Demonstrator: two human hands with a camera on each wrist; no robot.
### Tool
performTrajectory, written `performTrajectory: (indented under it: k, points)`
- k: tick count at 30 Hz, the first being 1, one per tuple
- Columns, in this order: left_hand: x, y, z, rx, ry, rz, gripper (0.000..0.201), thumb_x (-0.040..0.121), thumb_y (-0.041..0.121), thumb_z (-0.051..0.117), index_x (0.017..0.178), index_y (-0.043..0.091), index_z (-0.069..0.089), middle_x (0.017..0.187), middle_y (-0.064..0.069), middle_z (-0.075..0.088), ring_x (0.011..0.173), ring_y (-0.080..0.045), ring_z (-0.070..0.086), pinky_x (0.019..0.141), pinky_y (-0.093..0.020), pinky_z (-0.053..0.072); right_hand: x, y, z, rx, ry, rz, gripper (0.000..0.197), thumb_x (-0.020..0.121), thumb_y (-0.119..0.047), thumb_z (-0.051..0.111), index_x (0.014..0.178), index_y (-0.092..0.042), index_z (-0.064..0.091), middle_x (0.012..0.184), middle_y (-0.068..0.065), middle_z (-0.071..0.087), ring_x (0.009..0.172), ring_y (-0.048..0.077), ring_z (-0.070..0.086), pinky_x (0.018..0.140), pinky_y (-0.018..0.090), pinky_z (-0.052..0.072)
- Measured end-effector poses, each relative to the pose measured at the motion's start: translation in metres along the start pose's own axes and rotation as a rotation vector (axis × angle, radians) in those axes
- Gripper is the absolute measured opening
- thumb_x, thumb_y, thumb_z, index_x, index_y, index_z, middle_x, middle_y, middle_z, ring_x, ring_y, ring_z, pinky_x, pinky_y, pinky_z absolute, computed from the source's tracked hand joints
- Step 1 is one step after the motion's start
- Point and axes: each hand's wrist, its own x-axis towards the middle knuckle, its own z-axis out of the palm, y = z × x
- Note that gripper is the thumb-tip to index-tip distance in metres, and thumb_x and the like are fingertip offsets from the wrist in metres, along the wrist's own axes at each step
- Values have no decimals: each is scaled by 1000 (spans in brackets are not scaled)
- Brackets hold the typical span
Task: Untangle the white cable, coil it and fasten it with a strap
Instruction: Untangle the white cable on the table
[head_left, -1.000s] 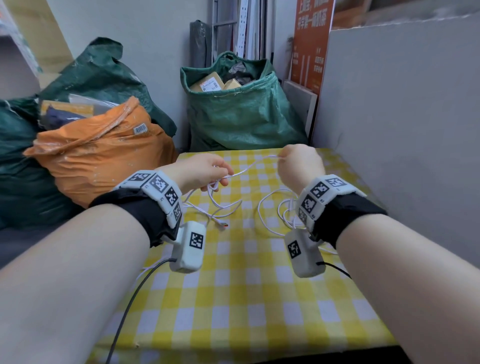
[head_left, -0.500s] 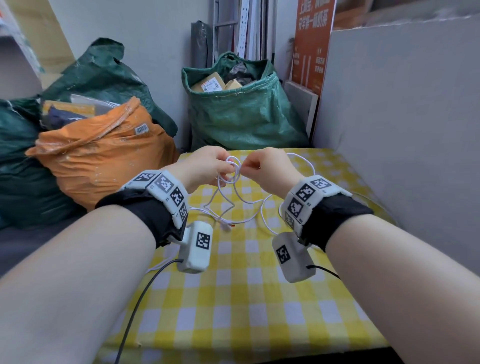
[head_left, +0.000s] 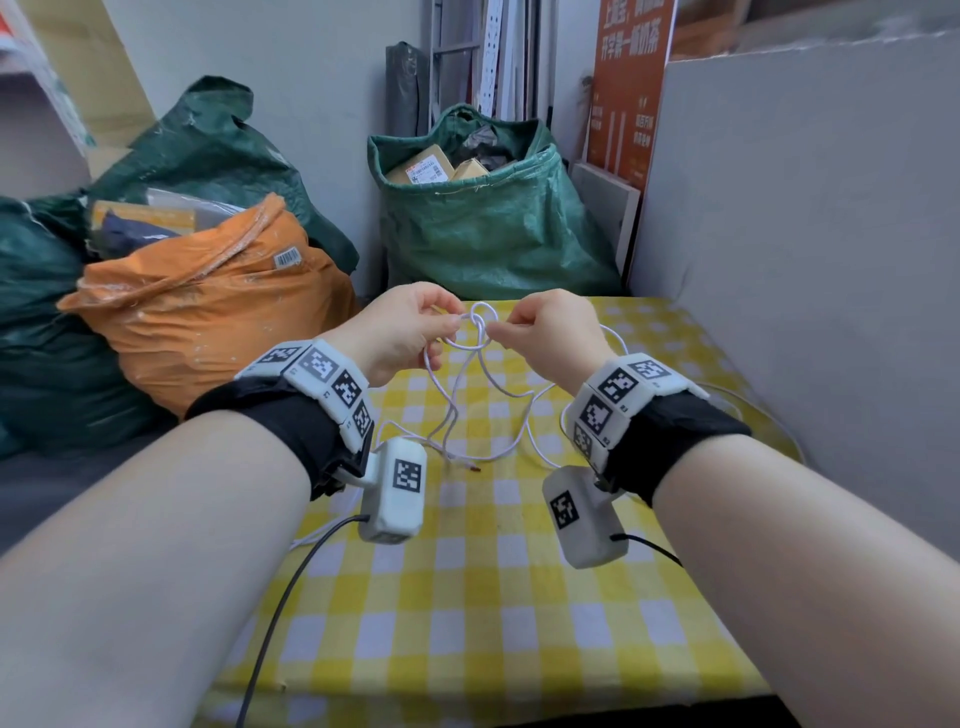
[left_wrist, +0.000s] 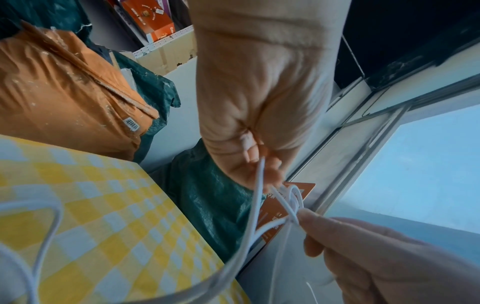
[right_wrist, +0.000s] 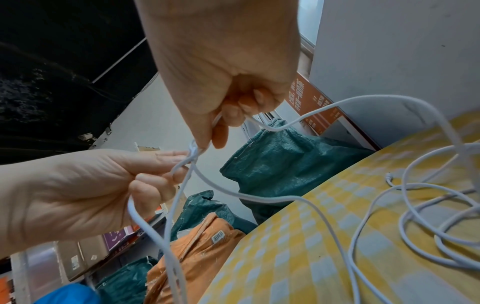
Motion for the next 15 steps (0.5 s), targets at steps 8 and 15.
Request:
performTrajectory:
  k: [8, 15]
  points:
    - [10, -12, -14, 446, 273, 50, 12, 90, 7, 56, 91, 11, 67, 66, 0, 60, 49, -5, 46, 45, -20, 34, 1, 9, -11, 48, 36, 141, 35, 80, -33, 66, 53, -18, 51, 51, -1, 47, 60, 18, 47, 55, 26, 37]
    - [15, -34, -54, 859, 458, -253, 24, 92, 8, 50, 102, 4, 70, 104, -14, 67, 95, -34, 62, 77, -36, 51, 2, 22, -21, 78, 117, 205, 22, 78, -28, 66, 69, -7, 69, 48, 0, 44, 54, 17, 42, 54, 28, 36]
